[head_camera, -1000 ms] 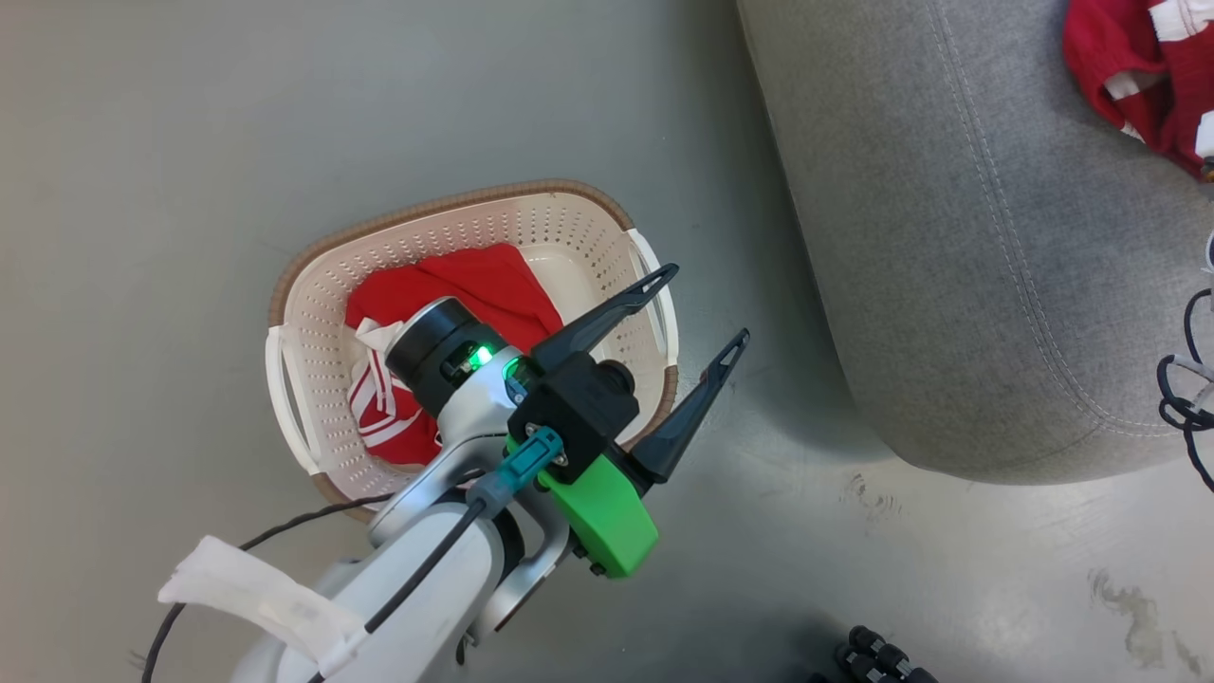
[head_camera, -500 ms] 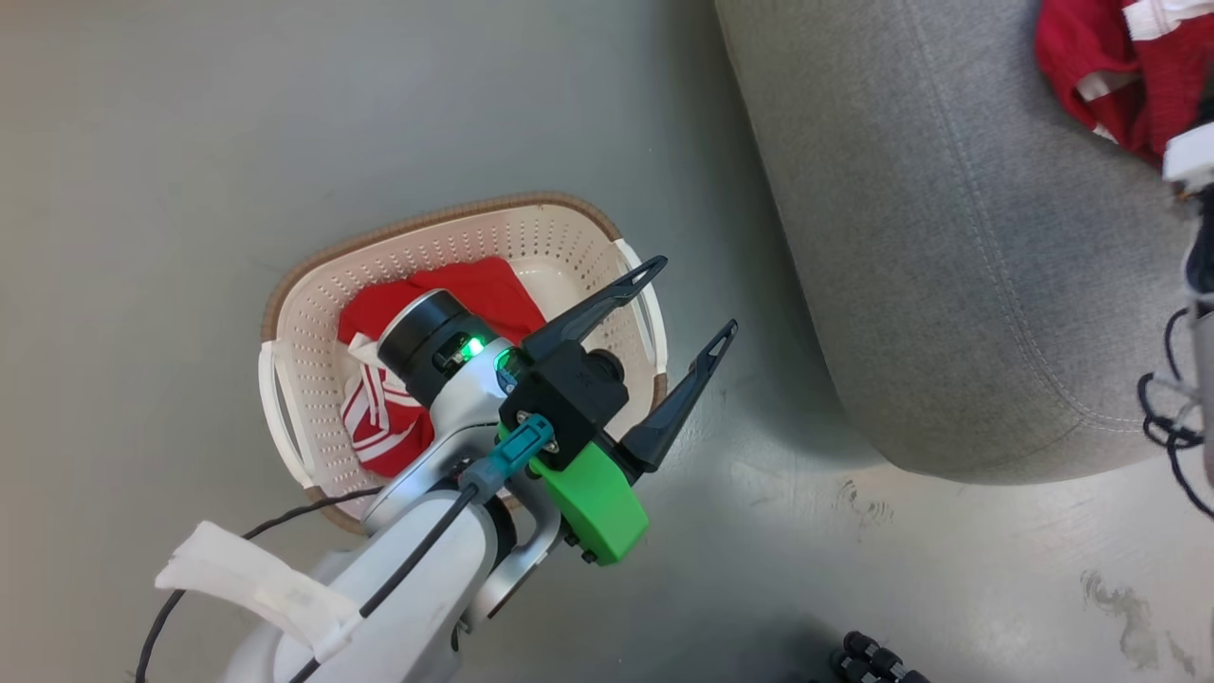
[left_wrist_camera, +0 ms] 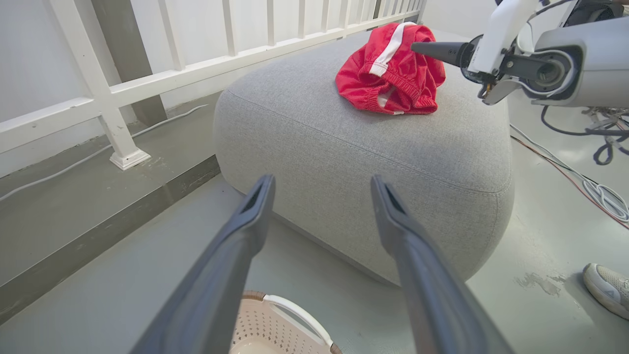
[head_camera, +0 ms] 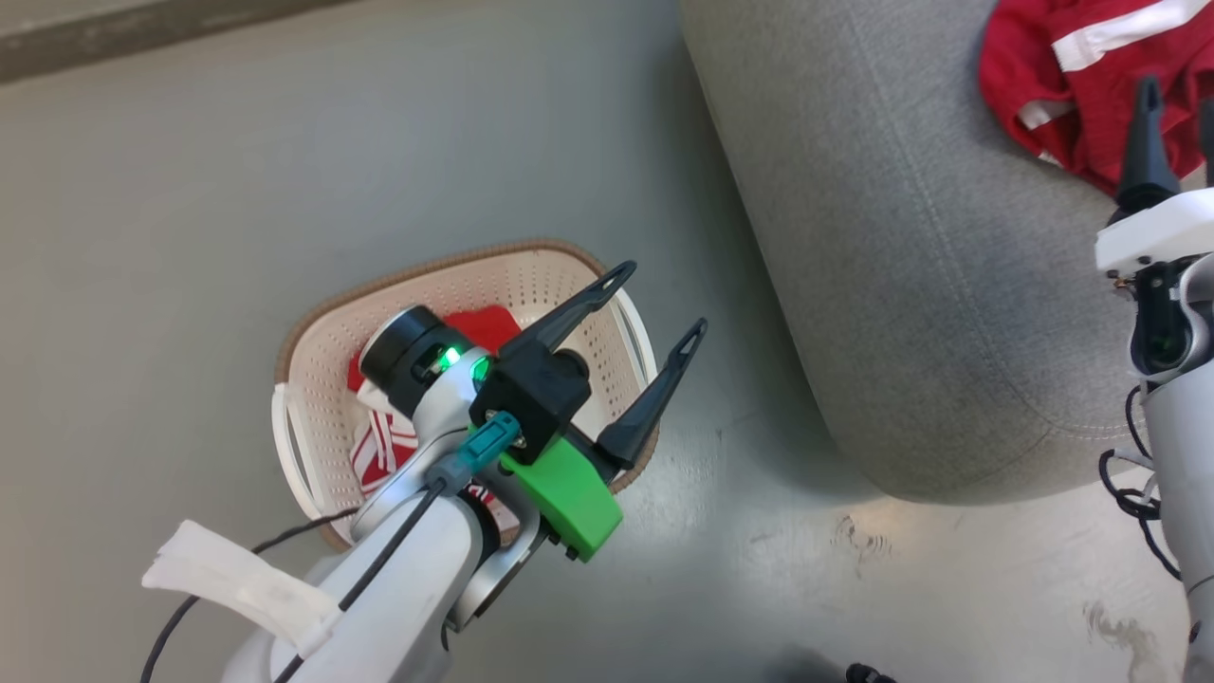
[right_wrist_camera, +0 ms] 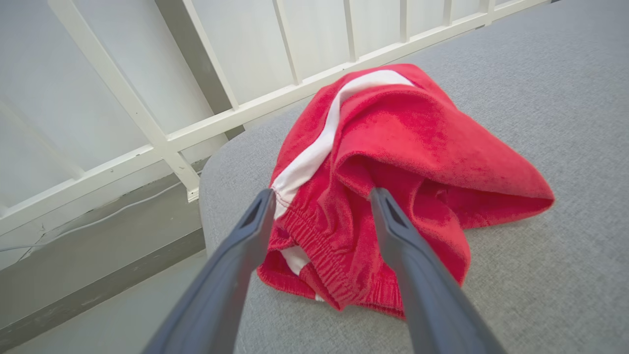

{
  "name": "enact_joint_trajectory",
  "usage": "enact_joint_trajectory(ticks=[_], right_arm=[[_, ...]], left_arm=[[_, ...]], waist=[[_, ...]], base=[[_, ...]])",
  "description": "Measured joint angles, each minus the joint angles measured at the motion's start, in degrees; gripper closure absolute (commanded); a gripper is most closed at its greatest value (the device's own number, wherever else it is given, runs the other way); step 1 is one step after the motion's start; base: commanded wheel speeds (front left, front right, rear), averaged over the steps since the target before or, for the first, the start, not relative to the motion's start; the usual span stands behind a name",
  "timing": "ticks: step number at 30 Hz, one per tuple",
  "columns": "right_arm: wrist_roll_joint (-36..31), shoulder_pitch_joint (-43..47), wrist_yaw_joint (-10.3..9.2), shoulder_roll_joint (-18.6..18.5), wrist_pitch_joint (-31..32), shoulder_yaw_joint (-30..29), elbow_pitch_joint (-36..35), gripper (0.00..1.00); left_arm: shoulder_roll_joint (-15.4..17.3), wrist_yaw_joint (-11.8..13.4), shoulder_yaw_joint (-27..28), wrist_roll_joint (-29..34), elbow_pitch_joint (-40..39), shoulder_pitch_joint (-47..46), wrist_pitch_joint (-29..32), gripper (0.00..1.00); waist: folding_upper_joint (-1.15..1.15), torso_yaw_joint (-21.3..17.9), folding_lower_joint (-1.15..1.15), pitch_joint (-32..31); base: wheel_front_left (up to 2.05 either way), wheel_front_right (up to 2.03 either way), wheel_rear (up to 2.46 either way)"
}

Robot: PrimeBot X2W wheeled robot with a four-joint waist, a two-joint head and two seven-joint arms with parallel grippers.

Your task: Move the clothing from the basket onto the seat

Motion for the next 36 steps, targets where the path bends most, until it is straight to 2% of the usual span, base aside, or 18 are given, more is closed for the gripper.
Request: enact_joint_trajectory(ticks=[9,13,16,27,36], right_arm=[[-3.26,3.98,0.76,2.04,0.0,2.14,-6.99,0.0],[-5.06,6.37,1.25,3.38,0.0,4.61,-10.02,0.0],[-5.76,7.43,1.25,3.5,0.0,5.43,-11.17,0.0],[-7.78,13.51,1.45,5.98,0.0,11.01,-15.79,0.0],[-9.36,18.17,1.77,6.39,0.0,14.86,-17.48,0.0]], left_arm=[[-0.25,1.67,2.03,-2.02,3.21,3.0,-2.53,0.0],[-0.65,3.55,3.89,-3.3,4.58,5.14,-4.16,0.0],[-0.9,4.14,4.85,-3.54,5.22,6.14,-4.74,0.0],[-1.56,9.2,10.53,-6.71,7.69,11.35,-8.05,0.0],[-1.22,10.58,14.36,-7.34,9.25,15.0,-10.03,0.0]], waist=[[0.0,0.43,0.0,-4.45],[0.0,1.4,0.0,-7.03],[0.0,1.97,0.0,-8.03],[0.0,5.79,0.0,-13.27],[0.0,8.39,0.0,-17.62]], base=[[0.0,0.0,0.0],[0.0,0.0,0.0],[0.0,0.0,0.0],[0.0,0.0,0.0],[0.0,0.0,0.0]])
